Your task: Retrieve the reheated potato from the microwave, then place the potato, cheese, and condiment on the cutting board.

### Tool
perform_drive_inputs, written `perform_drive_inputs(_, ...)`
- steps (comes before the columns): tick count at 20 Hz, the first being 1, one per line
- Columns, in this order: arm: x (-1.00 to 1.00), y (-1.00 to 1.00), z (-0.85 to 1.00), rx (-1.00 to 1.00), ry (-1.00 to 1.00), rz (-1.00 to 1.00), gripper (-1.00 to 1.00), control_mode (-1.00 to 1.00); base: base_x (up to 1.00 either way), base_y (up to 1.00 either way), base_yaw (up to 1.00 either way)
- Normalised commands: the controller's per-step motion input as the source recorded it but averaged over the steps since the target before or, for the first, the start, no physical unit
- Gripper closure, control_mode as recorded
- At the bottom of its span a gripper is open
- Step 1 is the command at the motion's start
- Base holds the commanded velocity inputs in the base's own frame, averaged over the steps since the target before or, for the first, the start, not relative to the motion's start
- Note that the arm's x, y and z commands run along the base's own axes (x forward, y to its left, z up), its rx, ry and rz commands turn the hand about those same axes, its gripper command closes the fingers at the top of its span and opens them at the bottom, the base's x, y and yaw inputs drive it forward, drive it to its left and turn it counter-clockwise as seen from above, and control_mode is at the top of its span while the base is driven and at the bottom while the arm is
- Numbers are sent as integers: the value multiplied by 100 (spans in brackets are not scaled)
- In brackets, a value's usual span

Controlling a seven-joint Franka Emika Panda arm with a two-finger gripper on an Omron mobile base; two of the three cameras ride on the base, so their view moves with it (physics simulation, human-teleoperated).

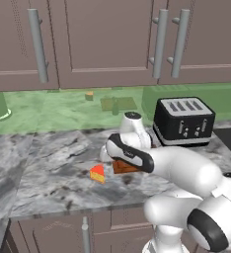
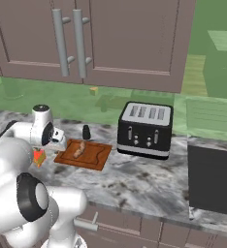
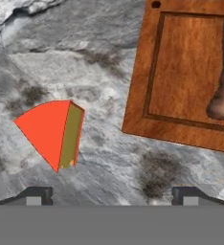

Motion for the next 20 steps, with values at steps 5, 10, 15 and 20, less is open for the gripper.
perform_drive_inputs(5, -23, 66, 0, 0, 19, 22, -100, -100, 0, 0, 0)
perform_drive_inputs(10, -2, 50, 0, 0, 16, 17, -100, -100, 0, 0, 0)
perform_drive_inputs(15, 8, 19, -23, -6, 5, 10, -100, -100, 0, 0, 0)
perform_drive_inputs(20, 7, 1, -17, -10, 0, 3, -100, -100, 0, 0, 0)
